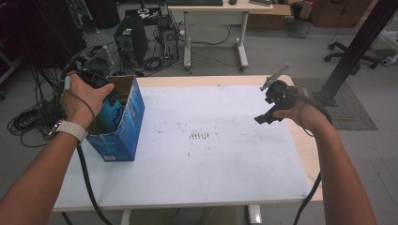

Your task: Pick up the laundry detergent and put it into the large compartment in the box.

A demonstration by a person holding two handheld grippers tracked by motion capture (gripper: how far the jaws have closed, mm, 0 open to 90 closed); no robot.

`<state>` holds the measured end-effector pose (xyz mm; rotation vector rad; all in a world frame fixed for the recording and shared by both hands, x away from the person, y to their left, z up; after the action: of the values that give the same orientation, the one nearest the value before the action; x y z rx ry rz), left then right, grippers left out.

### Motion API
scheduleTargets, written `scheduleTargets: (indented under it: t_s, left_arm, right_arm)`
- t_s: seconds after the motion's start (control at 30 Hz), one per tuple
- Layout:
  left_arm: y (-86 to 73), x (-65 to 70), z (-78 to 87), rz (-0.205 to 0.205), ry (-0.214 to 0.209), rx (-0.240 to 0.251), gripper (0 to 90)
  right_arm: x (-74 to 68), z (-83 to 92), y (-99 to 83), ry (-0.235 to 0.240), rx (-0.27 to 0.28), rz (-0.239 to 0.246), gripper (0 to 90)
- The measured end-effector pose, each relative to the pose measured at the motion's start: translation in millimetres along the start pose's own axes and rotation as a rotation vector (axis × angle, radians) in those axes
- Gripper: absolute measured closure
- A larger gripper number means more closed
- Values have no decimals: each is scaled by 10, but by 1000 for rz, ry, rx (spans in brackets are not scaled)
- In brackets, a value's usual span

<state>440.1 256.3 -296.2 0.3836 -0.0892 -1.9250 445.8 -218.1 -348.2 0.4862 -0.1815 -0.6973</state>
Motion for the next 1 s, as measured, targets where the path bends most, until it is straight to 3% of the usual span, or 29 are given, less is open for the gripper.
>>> scheduleTargets:
  t_s: [1.0]
  left_arm:
    - [-104,72,-373,-3,-8,-27,379]
  right_arm:
    - [15,-46,-44,4,-9,-11,91]
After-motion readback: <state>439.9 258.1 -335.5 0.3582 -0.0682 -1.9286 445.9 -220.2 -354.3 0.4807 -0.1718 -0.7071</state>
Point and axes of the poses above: each handheld gripper's, and its own axes: z roughly backward along the jaws, y roughly out of its top, x roughly to its right, the point moved 8 cm from there along -z, roughly forward along the jaws, and after that the axes turned 10 degrees about -z, right-handed, at the moved point
